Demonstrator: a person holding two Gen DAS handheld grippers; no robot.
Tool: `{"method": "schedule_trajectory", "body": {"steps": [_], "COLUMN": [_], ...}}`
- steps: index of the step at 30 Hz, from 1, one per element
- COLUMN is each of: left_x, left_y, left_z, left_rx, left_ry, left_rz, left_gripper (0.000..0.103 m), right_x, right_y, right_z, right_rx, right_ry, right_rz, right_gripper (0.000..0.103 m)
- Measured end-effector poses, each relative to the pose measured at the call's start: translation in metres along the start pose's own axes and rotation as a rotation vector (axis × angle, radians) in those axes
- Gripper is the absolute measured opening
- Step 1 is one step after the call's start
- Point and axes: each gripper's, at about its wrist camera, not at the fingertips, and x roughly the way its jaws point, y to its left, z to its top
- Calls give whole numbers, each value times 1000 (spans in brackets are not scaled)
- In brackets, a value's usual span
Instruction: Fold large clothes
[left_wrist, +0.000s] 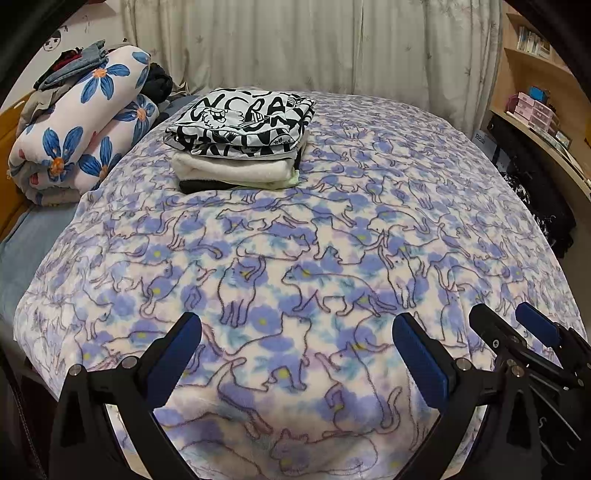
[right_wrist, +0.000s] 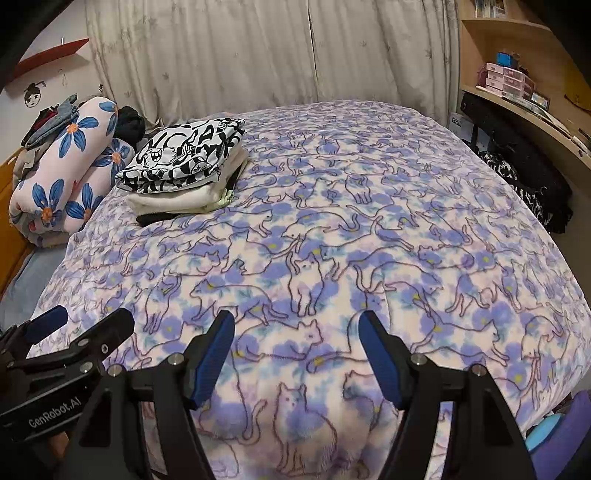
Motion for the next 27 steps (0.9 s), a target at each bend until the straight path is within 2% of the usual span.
{"method": "schedule_trajectory", "body": {"steps": [27], "left_x": [4], "left_y": [5], "left_z": [-2], "left_rx": [4], "left_ry": [13], "left_rz": [-5], "left_gripper": [102], "right_x": [4], "right_y": [0], "right_z": [-2], "right_rx": [2], "right_ry": [7], "right_rz": [1], "right_gripper": [70]}}
